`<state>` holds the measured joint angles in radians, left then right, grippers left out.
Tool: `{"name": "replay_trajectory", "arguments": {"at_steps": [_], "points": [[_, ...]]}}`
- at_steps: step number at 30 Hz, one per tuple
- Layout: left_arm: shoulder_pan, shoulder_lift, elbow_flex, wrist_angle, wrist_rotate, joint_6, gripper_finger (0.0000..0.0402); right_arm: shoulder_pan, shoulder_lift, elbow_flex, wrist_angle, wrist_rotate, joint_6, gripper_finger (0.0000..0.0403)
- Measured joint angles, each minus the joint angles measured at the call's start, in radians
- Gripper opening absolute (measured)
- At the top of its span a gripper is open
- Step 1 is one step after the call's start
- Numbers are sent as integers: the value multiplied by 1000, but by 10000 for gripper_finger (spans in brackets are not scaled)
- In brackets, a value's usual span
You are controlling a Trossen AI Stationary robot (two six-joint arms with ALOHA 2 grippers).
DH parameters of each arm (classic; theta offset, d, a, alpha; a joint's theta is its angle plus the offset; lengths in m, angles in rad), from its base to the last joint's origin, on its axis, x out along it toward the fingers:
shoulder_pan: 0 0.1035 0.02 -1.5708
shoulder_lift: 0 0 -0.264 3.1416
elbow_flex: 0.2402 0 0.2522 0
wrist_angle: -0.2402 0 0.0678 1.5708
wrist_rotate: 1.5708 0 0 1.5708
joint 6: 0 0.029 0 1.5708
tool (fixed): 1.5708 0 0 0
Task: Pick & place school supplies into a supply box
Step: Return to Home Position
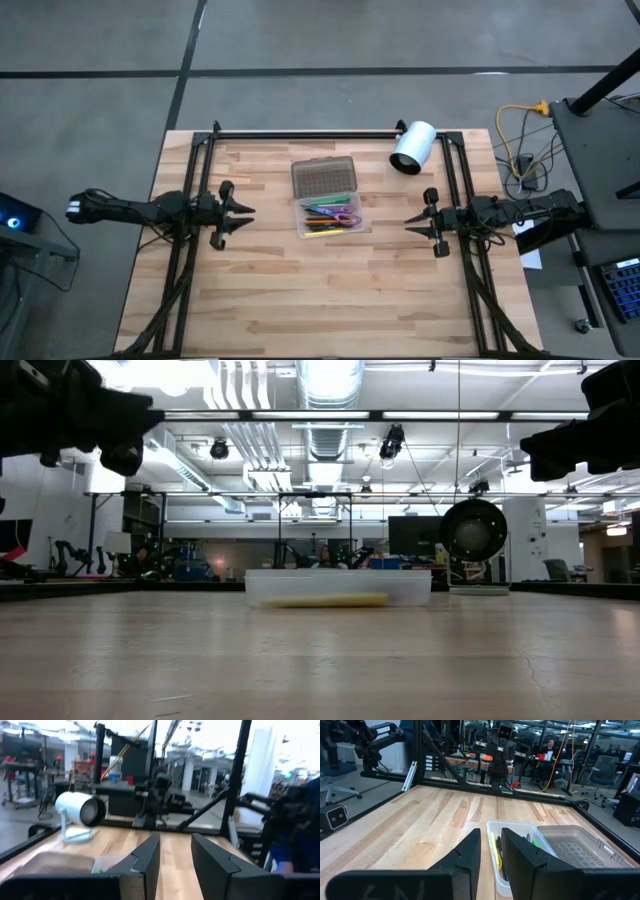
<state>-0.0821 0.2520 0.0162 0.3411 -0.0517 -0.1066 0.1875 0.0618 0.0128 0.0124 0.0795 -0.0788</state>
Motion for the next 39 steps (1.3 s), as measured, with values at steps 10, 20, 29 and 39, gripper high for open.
{"name": "replay_trajectory", "arguments": {"at_steps": [10,20,29,39], "points": [[-114,0,4,60,0,0,96,0,0,0,0,0,0,68],[-250,-6,-6,54,1,0,96,0,0,0,0,0,0,68],[-251,3,-6,34,0,0,96,0,0,0,0,0,0,68],[-251,3,-5,36,0,0,96,0,0,0,0,0,0,68]]}}
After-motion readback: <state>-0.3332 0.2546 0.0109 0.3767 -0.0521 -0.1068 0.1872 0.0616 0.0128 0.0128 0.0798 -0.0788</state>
